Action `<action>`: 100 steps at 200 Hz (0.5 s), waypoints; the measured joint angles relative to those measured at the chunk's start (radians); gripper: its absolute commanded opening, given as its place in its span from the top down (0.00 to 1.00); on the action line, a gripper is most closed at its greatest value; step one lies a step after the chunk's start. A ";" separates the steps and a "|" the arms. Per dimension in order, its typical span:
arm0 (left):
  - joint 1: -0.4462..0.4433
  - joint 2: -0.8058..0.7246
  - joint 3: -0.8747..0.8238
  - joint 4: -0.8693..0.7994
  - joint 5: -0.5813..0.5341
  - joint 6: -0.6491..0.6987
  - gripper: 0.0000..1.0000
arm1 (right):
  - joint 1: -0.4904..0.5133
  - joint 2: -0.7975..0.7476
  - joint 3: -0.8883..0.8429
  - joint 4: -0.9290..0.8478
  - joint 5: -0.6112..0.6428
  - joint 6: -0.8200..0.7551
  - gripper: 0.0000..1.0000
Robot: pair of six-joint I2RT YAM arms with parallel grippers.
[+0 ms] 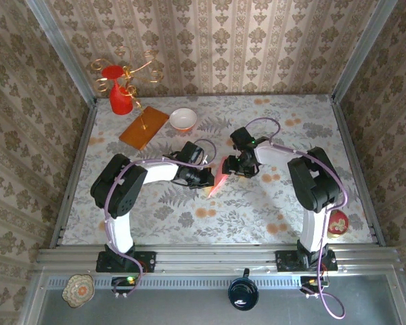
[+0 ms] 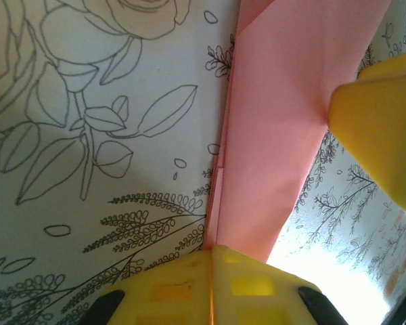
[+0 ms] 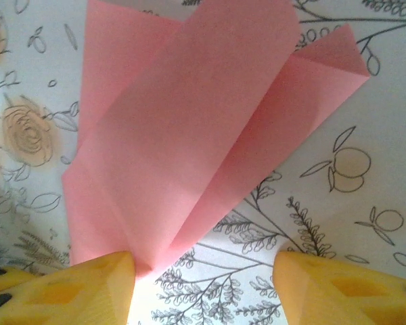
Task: Fold a paper plane with a square sheet of paper (pick it up from the middle)
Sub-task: Fold the wing for the fifth time at the center of the table.
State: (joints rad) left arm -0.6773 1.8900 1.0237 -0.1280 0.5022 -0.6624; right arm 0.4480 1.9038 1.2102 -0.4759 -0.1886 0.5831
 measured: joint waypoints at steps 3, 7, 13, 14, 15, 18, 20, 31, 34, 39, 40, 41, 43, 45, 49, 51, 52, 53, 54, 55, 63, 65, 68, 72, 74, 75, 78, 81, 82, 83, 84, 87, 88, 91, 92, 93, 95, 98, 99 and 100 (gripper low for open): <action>0.000 0.000 0.000 0.000 0.000 0.000 0.91 | -0.002 -0.007 -0.010 0.009 -0.006 0.000 0.39; 0.000 0.000 0.000 0.000 0.000 0.000 0.91 | -0.005 -0.019 -0.026 0.027 -0.012 -0.001 0.39; 0.000 0.000 0.000 0.000 0.001 0.000 0.91 | -0.008 -0.035 -0.048 0.048 -0.023 -0.003 0.39; 0.000 0.000 0.000 0.000 0.001 0.000 0.91 | -0.009 -0.037 -0.051 0.050 -0.025 -0.003 0.39; 0.000 0.000 0.000 0.000 0.001 0.000 0.90 | -0.010 -0.042 -0.057 0.054 -0.028 -0.003 0.39; 0.000 0.000 0.000 0.000 0.001 0.000 0.90 | -0.012 -0.053 -0.070 0.062 -0.033 -0.004 0.39; 0.000 0.000 0.000 0.000 0.001 0.000 0.90 | -0.013 -0.058 -0.078 0.068 -0.037 -0.003 0.39; 0.000 0.000 0.000 0.000 0.002 0.000 0.91 | -0.019 -0.097 -0.123 0.088 -0.066 -0.004 0.40; 0.000 0.000 0.000 -0.001 0.002 0.000 0.91 | -0.020 -0.108 -0.134 0.094 -0.074 -0.004 0.40; 0.000 0.000 0.001 -0.001 0.002 0.000 0.91 | -0.021 -0.126 -0.153 0.107 -0.092 -0.004 0.42; 0.000 0.000 0.001 -0.001 0.002 0.000 0.91 | -0.021 -0.130 -0.158 0.112 -0.097 -0.003 0.42; 0.000 0.000 0.001 -0.002 0.002 0.000 0.91 | -0.022 -0.133 -0.161 0.114 -0.099 -0.004 0.42; 0.000 0.000 0.001 -0.002 0.002 0.000 0.91 | -0.023 -0.140 -0.167 0.119 -0.107 -0.003 0.43; 0.000 0.000 0.001 -0.002 0.002 0.000 0.91 | -0.023 -0.146 -0.173 0.125 -0.116 -0.004 0.44; 0.000 0.000 0.001 -0.002 0.002 0.000 0.91 | -0.024 -0.156 -0.183 0.138 -0.129 -0.003 0.46; 0.000 0.000 0.001 -0.002 0.002 0.000 0.91 | -0.025 -0.163 -0.189 0.148 -0.141 -0.004 0.47; 0.000 0.000 0.001 -0.002 0.002 0.000 0.91 | -0.025 -0.166 -0.193 0.153 -0.147 -0.002 0.48; 0.000 0.000 0.001 -0.002 0.002 0.000 0.91 | -0.025 -0.167 -0.195 0.156 -0.150 -0.001 0.48; 0.000 0.000 0.001 -0.002 0.002 0.000 0.91 | -0.025 -0.170 -0.198 0.162 -0.155 0.001 0.49; 0.000 0.000 0.001 -0.002 0.002 0.000 0.91 | -0.025 -0.172 -0.200 0.164 -0.159 0.000 0.49; 0.000 0.000 0.001 -0.002 0.002 0.000 0.91 | -0.024 -0.185 -0.217 0.202 -0.198 0.003 0.53; 0.000 0.000 0.001 -0.002 0.002 0.000 0.91 | -0.023 -0.186 -0.219 0.208 -0.205 0.002 0.54; 0.000 0.000 0.001 -0.002 0.002 0.000 0.91 | -0.023 -0.188 -0.224 0.221 -0.218 0.010 0.56; 0.000 0.000 0.001 -0.002 0.002 0.000 0.91 | -0.021 -0.189 -0.227 0.238 -0.237 0.009 0.58; 0.000 0.000 0.001 -0.002 0.002 0.000 0.91 | -0.021 -0.189 -0.229 0.248 -0.245 0.017 0.59; 0.000 0.000 0.001 -0.002 0.002 0.000 0.91 | -0.021 -0.189 -0.230 0.250 -0.247 0.017 0.59; 0.000 0.000 0.001 -0.002 0.003 0.000 0.91 | -0.019 -0.187 -0.231 0.264 -0.259 0.016 0.61; 0.000 0.000 0.001 -0.002 0.003 0.000 0.91 | -0.018 -0.187 -0.232 0.273 -0.267 0.024 0.62; 0.000 0.000 0.001 -0.002 0.003 0.000 0.91 | -0.018 -0.186 -0.232 0.275 -0.269 0.024 0.63; 0.000 0.000 0.001 -0.002 0.003 0.000 0.91 | -0.018 -0.186 -0.232 0.280 -0.275 0.023 0.63; 0.000 0.000 0.001 -0.002 0.003 0.000 0.91 | -0.018 -0.185 -0.233 0.283 -0.278 0.022 0.64; 0.000 0.000 0.001 -0.002 0.003 0.000 0.91 | -0.017 -0.183 -0.233 0.292 -0.288 0.029 0.65; 0.000 0.000 0.001 -0.002 0.003 0.000 0.91 | -0.016 -0.183 -0.233 0.298 -0.291 0.031 0.65; 0.000 0.000 0.001 -0.002 0.003 0.000 0.91 | -0.015 -0.181 -0.233 0.309 -0.299 0.031 0.67; 0.001 0.000 0.001 -0.002 0.003 0.000 0.91 | -0.015 -0.180 -0.233 0.312 -0.301 0.031 0.67; 0.001 0.000 0.001 -0.002 0.003 0.000 0.91 | -0.015 -0.179 -0.233 0.315 -0.306 0.032 0.67; 0.002 0.000 0.001 -0.001 0.003 0.000 0.91 | -0.014 -0.178 -0.233 0.321 -0.309 0.037 0.68; 0.002 0.000 0.001 -0.001 0.003 0.000 0.91 | -0.013 -0.174 -0.232 0.334 -0.318 0.039 0.69; 0.003 0.000 0.001 -0.001 0.003 0.000 0.91 | -0.013 -0.173 -0.232 0.337 -0.321 0.040 0.69; 0.003 0.000 0.001 -0.001 0.004 0.000 0.91 | -0.012 -0.173 -0.232 0.339 -0.323 0.042 0.70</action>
State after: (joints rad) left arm -0.6739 1.8904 1.0245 -0.1291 0.5060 -0.6624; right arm 0.4358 1.7309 0.9783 -0.1368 -0.5114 0.6247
